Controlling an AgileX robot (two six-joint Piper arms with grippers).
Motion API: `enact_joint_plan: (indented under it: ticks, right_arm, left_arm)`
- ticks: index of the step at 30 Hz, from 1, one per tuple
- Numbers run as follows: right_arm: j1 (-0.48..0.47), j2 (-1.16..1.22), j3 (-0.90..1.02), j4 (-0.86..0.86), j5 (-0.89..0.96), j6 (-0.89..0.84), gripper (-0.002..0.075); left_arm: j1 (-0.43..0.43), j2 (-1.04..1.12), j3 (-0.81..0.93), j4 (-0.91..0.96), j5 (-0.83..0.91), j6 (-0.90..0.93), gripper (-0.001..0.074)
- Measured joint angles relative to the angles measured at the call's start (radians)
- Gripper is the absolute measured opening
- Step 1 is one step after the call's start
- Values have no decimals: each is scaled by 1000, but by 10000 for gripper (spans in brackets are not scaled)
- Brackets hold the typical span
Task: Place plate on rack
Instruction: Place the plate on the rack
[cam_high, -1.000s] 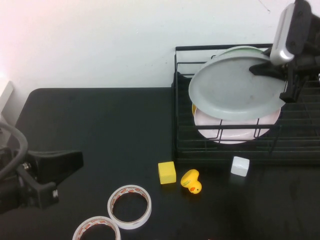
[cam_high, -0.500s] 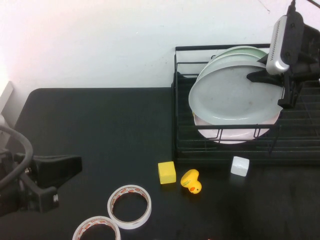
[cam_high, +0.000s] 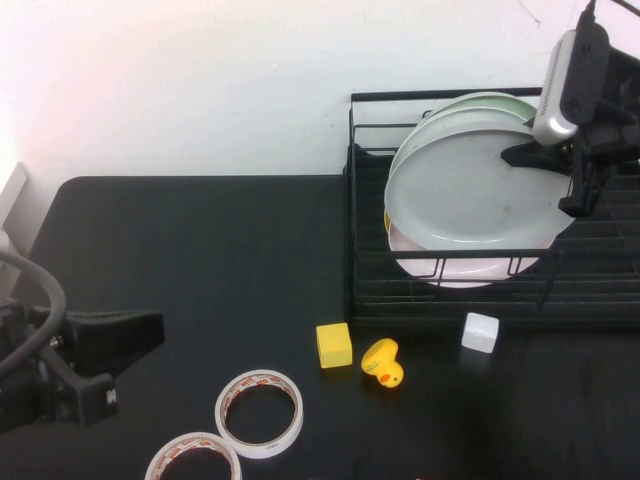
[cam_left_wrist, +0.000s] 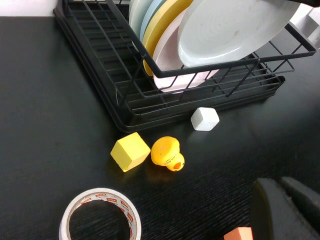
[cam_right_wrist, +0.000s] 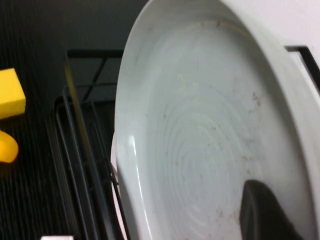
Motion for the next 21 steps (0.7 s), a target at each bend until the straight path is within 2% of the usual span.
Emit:
enact_joint_plan:
  ticks: [7,9,14,17,21]
  right_arm:
    - [0,0,-4,-21,-8,71,134]
    - [0,0,-4,-29,-18,82,173]
    - [0,0,-4,-59,-94,108,368]
    - [0,0,-4,-60,-109,116,413]
    - [0,-15,3,-60,-109,131,428]
  left_arm:
    - [0,0,0,2,0,0,0]
    - [0,0,0,2,0,0,0]
    - [0,0,0,4,4,0,0]
    - [0,0,0,4,18,0,0]
    - [0,0,0,4,26,0,0]
